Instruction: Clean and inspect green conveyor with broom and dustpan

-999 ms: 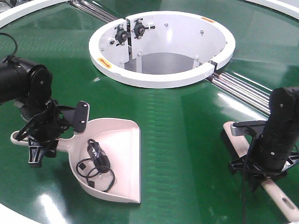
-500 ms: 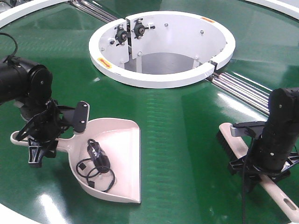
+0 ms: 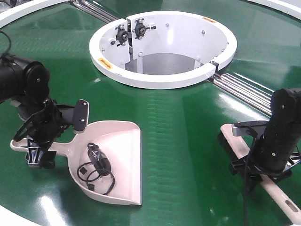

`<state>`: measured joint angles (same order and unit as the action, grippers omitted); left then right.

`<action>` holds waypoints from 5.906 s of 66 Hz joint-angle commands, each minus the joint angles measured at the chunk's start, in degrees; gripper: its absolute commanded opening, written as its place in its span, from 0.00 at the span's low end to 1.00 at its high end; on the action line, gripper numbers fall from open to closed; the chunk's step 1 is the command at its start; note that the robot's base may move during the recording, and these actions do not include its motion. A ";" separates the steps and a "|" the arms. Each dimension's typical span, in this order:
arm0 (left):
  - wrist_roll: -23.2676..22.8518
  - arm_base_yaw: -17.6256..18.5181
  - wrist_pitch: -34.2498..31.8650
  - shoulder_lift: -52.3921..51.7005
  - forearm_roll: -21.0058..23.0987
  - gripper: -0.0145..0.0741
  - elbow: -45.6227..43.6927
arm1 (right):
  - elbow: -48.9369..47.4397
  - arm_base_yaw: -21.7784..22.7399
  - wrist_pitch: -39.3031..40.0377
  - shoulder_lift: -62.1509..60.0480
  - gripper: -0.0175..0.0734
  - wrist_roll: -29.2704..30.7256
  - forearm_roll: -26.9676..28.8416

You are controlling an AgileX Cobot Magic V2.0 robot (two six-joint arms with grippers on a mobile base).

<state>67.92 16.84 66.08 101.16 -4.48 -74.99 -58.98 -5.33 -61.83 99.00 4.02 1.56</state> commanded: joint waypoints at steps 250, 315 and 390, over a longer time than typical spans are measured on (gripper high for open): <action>-72.71 -10.23 -70.23 -99.81 3.15 0.16 78.57 | 43.14 -6.36 38.32 -99.31 0.18 -2.41 -2.78; -71.33 -10.29 -65.42 -102.73 3.22 0.16 78.38 | 43.14 -6.36 38.30 -99.26 0.18 -2.41 -2.73; -71.34 -10.29 -65.42 -102.73 3.22 0.16 78.38 | 61.78 0.91 64.75 -100.63 0.18 -5.20 -2.81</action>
<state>-3.39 6.58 4.67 -0.78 -1.39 1.55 1.54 -4.64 -1.45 -0.92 -1.60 -1.81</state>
